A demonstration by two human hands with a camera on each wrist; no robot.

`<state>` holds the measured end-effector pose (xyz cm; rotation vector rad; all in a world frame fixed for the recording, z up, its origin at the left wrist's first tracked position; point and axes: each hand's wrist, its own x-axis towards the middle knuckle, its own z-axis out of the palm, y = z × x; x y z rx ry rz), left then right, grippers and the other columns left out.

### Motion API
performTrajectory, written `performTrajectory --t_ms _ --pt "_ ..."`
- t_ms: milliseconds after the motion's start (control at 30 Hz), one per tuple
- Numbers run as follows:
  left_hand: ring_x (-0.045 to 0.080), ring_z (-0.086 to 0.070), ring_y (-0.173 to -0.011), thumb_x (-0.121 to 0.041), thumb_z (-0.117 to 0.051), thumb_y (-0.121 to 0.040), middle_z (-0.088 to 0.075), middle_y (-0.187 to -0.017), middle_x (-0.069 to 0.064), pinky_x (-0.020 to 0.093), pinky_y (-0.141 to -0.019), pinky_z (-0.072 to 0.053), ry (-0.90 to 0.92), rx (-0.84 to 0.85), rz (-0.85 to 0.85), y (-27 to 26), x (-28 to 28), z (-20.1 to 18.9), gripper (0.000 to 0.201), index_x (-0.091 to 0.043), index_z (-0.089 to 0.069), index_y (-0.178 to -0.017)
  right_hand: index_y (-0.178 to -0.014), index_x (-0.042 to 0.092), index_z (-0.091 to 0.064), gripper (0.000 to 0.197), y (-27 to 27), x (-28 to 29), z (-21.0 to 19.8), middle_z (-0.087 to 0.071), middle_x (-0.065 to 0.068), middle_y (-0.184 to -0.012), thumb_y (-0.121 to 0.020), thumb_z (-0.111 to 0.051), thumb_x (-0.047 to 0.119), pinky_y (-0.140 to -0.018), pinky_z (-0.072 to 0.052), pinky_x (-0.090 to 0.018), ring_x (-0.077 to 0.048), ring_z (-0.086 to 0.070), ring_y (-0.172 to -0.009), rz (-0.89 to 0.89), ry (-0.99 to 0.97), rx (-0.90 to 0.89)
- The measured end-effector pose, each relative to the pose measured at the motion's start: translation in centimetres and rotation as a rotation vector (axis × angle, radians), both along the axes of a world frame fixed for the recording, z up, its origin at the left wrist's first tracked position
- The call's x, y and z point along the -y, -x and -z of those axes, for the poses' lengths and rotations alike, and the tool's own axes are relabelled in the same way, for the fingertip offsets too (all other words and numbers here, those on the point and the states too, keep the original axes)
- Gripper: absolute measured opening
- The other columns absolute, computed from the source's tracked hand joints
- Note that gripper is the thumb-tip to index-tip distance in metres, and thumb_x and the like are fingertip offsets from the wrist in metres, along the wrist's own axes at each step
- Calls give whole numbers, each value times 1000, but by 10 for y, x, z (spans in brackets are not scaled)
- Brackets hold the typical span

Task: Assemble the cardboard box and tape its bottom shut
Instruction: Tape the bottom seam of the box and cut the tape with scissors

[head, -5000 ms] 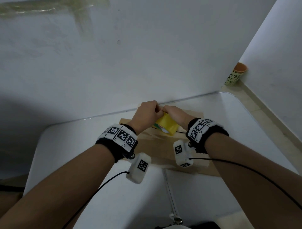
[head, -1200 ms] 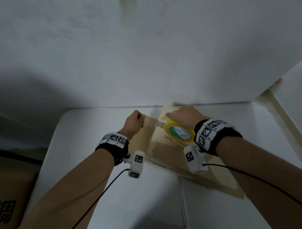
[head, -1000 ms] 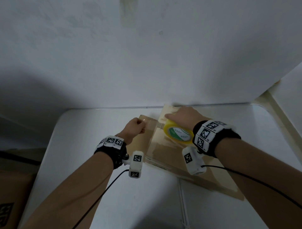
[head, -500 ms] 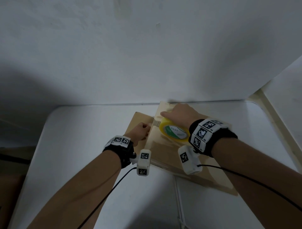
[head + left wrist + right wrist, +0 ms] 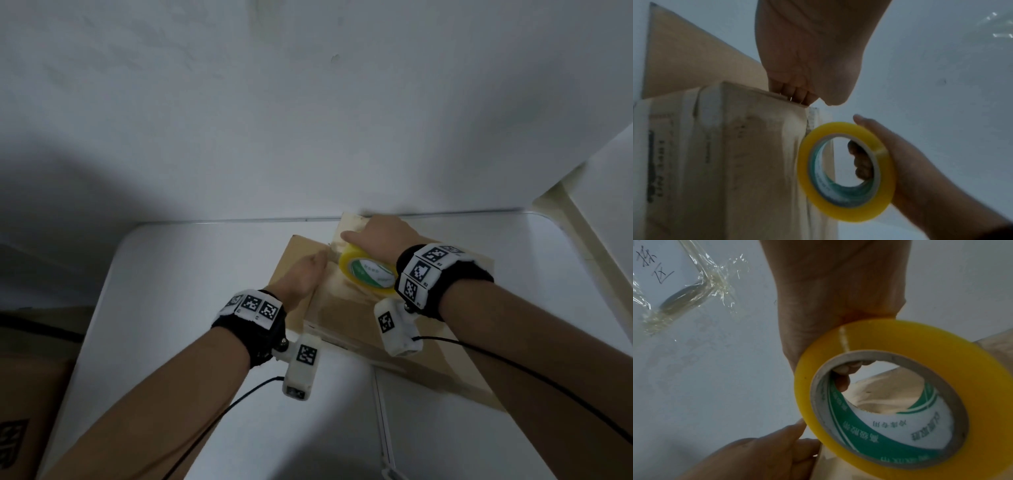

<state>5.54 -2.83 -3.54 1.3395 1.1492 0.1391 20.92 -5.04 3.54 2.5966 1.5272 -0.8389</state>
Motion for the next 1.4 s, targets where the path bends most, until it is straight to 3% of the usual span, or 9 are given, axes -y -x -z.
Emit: performTrajectory --t_ms 133,300,367,467,567,733,1000,1233,1400 --pt "24 -32 -140 -38 -17 -106 -37 -149 4 32 -113 -25 -49 -82 114 -8 17 -17 54 -8 -33 -148 -114 10 -62 60 0 -2 1 -61 -12 -117 -87 -44 60 -83 -43 -34 -29 -58 -107 -30 0 6" --pt "33 -54 -115 -52 -42 -97 -55 -129 9 52 -87 -51 327 -176 158 10 12 -16 50 -19 -46 -134 -104 7 -38 20 -7 2 -10 -46 -19 -112 -100 -28 23 -83 -39 -35 -32 -50 -110 58 -54 -173" --pt "32 -50 -116 -42 -55 -95 -46 -134 2 47 -74 -54 391 -182 190 16 15 -16 45 -31 -34 -133 -105 9 -36 32 -12 2 -21 -42 -16 -120 -96 -26 38 -85 -33 -33 -28 -45 -112 39 -10 -250" --pt "33 -55 -117 -32 -63 -92 -46 -139 0 57 -82 -55 423 -66 82 19 23 -5 56 -32 -30 -137 -131 6 -49 63 -24 12 -22 -44 -12 -142 -96 -34 55 -102 -38 -35 -29 -45 -128 -94 18 -242" --pt "34 -57 -117 -36 -61 -93 -45 -142 1 57 -91 -51 243 -66 120 16 28 -3 69 -34 -19 -148 -142 20 -46 69 -34 32 -16 -42 -8 -149 -93 -29 66 -112 -32 -39 -27 -43 -133 -111 -13 -279" --pt "24 -1 -150 -43 -40 -96 11 -162 -7 59 -111 -27 -564 -451 559 1 16 6 74 -27 5 -153 -139 19 -50 69 -33 45 -15 -50 -10 -142 -94 -25 65 -109 -34 -37 -28 -48 -128 -96 -93 -280" --pt "28 1 -150 -66 -19 -94 20 -160 -12 60 -116 -5 -396 -674 666 -15 20 5 75 -32 15 -151 -141 16 -46 70 -33 51 -8 -48 -7 -144 -92 -35 65 -106 -36 -37 -26 -47 -130 -84 -181 -286" --pt "31 -1 -149 -66 -23 -93 33 -153 -21 54 -118 -3 -428 -695 731 -14 12 13 77 -38 25 -147 -92 8 -64 55 -69 67 -16 -64 -8 -101 -89 -48 60 -70 -37 -27 -27 -55 -95 -150 -92 -85" --pt "25 9 -149 -52 -18 -99 23 -160 1 48 -120 2 -669 -800 795 -29 27 12 73 -15 16 -152 -69 16 -47 50 -74 72 -10 -45 2 -71 -86 -51 63 -56 -32 -27 -21 -49 -77 -110 -92 -30"
